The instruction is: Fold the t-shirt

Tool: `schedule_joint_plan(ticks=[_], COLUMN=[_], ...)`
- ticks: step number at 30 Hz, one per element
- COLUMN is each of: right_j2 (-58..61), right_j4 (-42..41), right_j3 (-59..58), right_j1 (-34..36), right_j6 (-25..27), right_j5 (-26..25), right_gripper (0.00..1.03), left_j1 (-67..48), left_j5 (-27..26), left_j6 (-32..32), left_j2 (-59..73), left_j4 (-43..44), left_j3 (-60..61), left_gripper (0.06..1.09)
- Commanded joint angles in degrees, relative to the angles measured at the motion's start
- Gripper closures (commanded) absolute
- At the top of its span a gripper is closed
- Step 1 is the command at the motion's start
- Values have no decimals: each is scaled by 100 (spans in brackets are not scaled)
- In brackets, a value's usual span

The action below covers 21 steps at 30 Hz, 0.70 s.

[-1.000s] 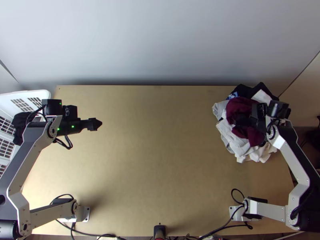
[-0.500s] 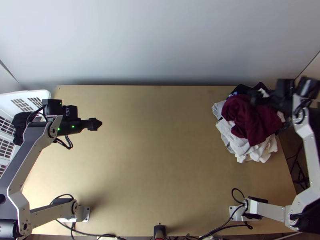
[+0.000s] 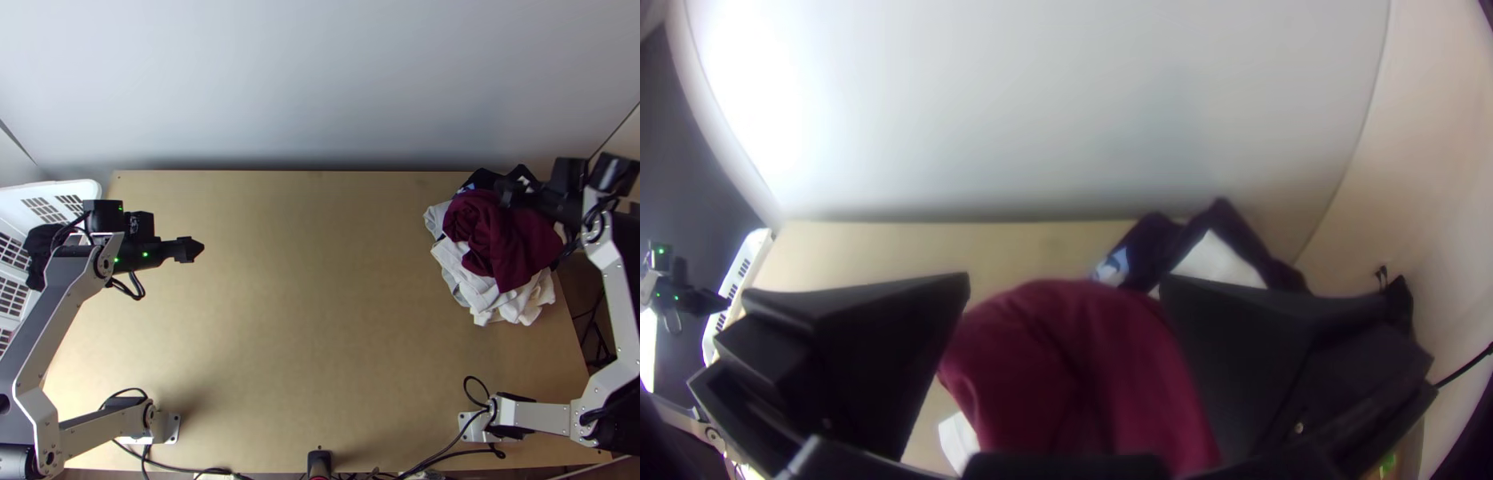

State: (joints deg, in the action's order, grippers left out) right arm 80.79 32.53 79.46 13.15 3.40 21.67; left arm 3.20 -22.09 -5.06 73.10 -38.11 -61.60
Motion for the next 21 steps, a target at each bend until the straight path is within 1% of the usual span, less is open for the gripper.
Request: schedule_joint_plan(ticks=[1,4,7,11,13,16,21], right_j2=[77,77,165,455,464,138,-530], right_j4=[-502,-713,-1170,-1355,-1355,-1346,-854], right_j3=[-1398,-1987,-2532,-2629,-2541,-2444,-1776], right_j1=[-14,30,188,522,663,733,584], right_j6=[293,530,794,1022,987,838,557], right_j5=[-75,-198,-313,-365,-357,-348,-260], right_gripper=[3,3,3,3,3,3,3], left_j1=[49,67,58,40,40,58,5], left_j5=[-6,-6,-6,-6,-6,-6,-6], left_j6=[23,31,31,31,40,31,49], left_j2=[-85,-94,-94,-85,-85,-85,-103], left_j4=[-21,-30,-30,-30,-30,-39,-39], left_j3=[61,87,96,70,61,52,61], left_gripper=[10,10,10,10,10,10,10])
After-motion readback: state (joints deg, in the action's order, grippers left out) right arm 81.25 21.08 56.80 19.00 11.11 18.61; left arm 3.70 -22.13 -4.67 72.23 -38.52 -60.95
